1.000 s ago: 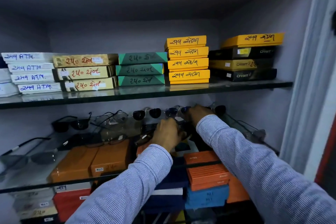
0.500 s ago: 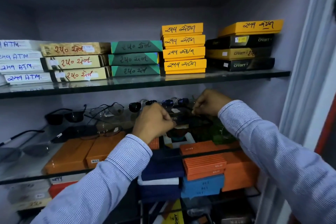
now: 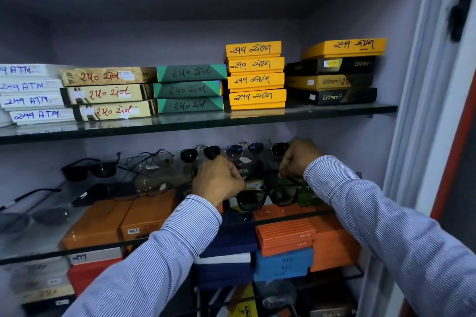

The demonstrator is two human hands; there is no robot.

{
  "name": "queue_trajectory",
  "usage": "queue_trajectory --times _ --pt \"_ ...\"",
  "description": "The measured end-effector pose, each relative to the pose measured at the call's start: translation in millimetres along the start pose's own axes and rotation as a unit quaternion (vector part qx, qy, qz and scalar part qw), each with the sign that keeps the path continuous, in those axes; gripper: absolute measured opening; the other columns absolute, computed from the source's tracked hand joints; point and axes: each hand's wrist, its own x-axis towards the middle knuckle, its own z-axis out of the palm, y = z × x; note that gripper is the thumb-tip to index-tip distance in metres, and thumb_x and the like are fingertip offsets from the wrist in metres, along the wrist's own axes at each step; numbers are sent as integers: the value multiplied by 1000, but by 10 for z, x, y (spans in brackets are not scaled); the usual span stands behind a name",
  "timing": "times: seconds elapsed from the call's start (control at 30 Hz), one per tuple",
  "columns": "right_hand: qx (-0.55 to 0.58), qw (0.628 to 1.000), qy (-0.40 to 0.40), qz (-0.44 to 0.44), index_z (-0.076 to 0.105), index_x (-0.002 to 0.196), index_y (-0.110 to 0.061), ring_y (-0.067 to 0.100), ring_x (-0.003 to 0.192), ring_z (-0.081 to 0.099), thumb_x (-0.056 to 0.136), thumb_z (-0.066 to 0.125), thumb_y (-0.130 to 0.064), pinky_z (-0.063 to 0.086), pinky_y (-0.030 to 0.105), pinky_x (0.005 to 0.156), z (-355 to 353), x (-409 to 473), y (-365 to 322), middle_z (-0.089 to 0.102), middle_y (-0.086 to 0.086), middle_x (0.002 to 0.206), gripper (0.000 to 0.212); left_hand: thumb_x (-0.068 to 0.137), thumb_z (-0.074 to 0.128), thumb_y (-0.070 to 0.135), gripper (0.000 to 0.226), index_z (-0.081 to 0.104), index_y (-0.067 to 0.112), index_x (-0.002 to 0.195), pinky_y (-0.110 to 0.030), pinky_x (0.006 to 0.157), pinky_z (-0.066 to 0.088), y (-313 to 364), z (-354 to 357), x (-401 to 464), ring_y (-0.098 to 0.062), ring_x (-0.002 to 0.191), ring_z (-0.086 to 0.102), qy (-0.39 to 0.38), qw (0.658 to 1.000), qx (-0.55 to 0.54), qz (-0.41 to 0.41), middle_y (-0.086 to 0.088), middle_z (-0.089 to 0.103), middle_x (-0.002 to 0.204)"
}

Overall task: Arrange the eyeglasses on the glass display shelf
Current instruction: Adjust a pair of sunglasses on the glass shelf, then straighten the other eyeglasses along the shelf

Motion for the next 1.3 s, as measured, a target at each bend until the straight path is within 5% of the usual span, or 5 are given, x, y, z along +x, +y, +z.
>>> queue_trajectory --times 0.17,0.4,0.7,1.03,1.3 --pt "-18 1000 1 22 82 85 -14 26 113 65 66 89 -20 55 33 97 15 16 -27 70 14 119 22 86 78 18 10 80 15 95 -38 98 57 27 30 6 -21 107 72 -5 1000 14 1 -1 79 105" --pt "-58 998 8 23 78 97 -6 28 94 71 68 86 -21 61 40 86 23 -9 -127 72 14 105 33 86 80 38 29 78 13 102 -29 74 51 -56 -82 54 -14 85 69 -34 999 -1 -11 -2 77 92" --pt "-36 995 40 -80 80 86 -13 32 90 71 78 62 -25 58 40 91 238 -34 -780 76 12 97 23 80 77 7 22 72 28 76 -48 89 64 -715 -645 176 -32 99 74 108 993 34 -9 -11 76 105" --pt "-166 973 -57 -150 69 117 -11 35 103 69 89 60 -9 54 35 81 743 65 -1415 68 14 114 29 83 82 37 28 78 24 107 -45 91 61 -911 -435 134 -26 106 73 69 988 137 27 -4 75 116" --pt "-201 960 -50 -191 65 122 -2 37 106 67 89 64 -11 53 38 83 801 46 -1602 65 19 122 35 95 69 16 18 78 15 110 -44 89 59 -974 -370 192 -33 106 75 101 968 214 79 -13 77 113"
